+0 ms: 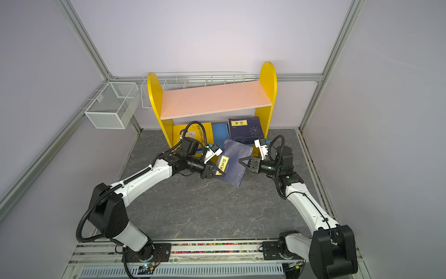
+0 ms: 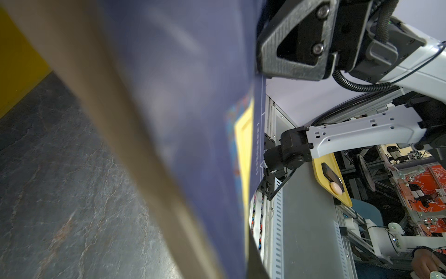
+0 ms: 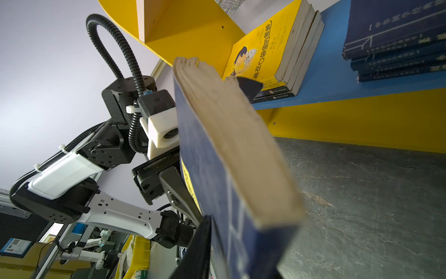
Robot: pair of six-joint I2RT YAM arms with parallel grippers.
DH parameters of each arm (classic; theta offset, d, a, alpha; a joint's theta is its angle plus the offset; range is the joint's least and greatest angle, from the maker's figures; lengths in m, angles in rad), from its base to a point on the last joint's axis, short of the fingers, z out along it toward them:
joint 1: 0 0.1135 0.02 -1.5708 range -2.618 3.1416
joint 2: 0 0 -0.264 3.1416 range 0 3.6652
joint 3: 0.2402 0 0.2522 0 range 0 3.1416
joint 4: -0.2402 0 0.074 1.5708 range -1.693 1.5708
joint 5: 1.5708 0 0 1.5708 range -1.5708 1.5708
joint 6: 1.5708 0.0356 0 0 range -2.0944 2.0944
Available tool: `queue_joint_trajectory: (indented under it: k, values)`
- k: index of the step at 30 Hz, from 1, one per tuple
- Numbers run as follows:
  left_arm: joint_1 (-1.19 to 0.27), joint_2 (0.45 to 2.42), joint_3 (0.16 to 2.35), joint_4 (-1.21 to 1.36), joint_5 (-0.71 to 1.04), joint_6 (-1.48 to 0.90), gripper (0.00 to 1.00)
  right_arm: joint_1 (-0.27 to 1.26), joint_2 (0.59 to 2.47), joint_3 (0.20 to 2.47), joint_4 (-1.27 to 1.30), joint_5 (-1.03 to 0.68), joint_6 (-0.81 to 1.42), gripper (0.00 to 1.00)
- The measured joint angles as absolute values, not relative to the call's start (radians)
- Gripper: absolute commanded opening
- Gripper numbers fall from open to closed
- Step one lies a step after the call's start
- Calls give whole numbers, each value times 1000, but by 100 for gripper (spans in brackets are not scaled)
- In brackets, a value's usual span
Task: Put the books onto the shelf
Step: 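Raise the dark blue book and tilt it onto the shelf stack with both grippers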
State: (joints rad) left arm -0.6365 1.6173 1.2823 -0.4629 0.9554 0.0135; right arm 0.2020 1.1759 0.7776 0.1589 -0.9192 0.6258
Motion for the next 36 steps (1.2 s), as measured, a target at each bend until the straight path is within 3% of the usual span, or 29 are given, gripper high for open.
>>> queue_joint_trajectory:
  k: [4,6,7,8,11,20,36]
  values:
    - [-628,1617,1283,-470,958,10,0,223,1162,775,150,-911,611,6]
    - [-628,1616,1283,-465,944,1,20,225,1159,776,150,-900,605,6]
    - [-628,1615,1283,-456,929,-12,38,225,1159,776,151,-889,604,6]
    - [-628,1613,1283,-438,895,-33,49,225,1159,778,150,-879,604,6]
    - [-604,1583,1254,-327,772,-120,65,227,1175,804,150,-855,609,6]
    - [-524,1367,1106,-67,337,-332,70,224,1386,999,337,-680,778,6]
    - [-525,1350,1073,-42,247,-363,70,260,1457,1054,467,-263,1013,12]
